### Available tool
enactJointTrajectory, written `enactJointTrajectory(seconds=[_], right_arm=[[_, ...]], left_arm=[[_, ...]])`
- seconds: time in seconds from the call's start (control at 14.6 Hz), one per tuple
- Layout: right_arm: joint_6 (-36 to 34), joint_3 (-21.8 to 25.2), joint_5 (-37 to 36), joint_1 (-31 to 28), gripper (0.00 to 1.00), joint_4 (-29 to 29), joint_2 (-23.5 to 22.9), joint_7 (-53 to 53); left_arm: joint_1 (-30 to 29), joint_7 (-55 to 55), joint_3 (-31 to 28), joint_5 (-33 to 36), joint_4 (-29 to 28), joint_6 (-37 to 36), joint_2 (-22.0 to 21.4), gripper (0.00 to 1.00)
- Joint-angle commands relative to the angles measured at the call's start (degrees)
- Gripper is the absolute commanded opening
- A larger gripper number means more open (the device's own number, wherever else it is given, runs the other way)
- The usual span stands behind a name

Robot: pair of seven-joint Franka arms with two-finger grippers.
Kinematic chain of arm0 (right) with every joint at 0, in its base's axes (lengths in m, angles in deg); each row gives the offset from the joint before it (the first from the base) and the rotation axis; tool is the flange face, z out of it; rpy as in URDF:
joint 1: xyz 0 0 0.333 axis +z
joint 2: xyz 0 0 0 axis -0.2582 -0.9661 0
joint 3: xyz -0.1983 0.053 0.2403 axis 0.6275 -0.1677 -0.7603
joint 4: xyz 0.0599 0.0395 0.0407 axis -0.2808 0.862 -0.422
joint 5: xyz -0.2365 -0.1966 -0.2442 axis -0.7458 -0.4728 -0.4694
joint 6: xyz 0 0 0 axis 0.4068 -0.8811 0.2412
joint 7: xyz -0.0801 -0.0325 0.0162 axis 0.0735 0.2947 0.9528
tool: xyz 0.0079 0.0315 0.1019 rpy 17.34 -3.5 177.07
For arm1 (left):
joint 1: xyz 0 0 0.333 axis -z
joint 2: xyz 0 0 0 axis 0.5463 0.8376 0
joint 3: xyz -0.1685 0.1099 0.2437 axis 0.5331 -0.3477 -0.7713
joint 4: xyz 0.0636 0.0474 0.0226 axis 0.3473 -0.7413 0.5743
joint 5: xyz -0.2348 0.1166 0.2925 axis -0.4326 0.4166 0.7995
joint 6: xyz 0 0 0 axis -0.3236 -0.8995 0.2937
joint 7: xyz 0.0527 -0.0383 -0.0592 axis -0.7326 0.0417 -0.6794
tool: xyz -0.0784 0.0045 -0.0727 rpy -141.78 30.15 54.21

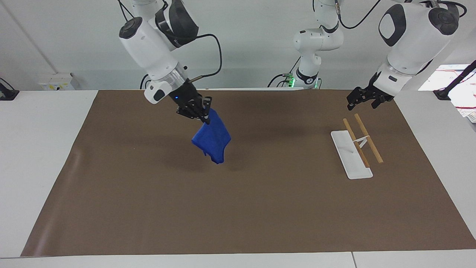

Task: Right arm passes towel to left arm to hang
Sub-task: 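Lift the towel with the right gripper while the left gripper reaches toward it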

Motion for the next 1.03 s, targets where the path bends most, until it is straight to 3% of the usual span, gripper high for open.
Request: enactJointTrajectory(seconds=[0.0, 0.34, 0.48, 0.68, 0.96], right_arm=[[8.5, -0.1, 3.8, 5.3, 0.00, -1.3, -1.8, 17.1], [20.5, -0.1, 21.4, 9.5, 0.00, -1.4, -3.0, 28.1], [23.1, -0.2, 23.3, 10.6, 0.00, -1.6, -3.1, 32.4], [26.7, -0.2, 24.3, 12.9, 0.00, -2.7, -3.9, 38.1], [27.2, -0.8, 24.2, 13.5, 0.00, -5.0, -5.3, 41.2]], left_arm=[[1.8, -9.2, 0.1, -5.5, -4.5, 4.4, -2.1, 1.00], [4.1, -35.1, 0.2, -18.9, -13.4, 13.2, -5.2, 1.00], [6.4, -48.6, 0.2, -23.8, -17.0, 18.7, -6.0, 1.00], [10.0, -66.8, 0.2, -26.9, -17.6, 22.1, -5.8, 1.00], [13.0, -82.2, 0.2, -27.9, -17.6, 27.8, -5.3, 1.00]])
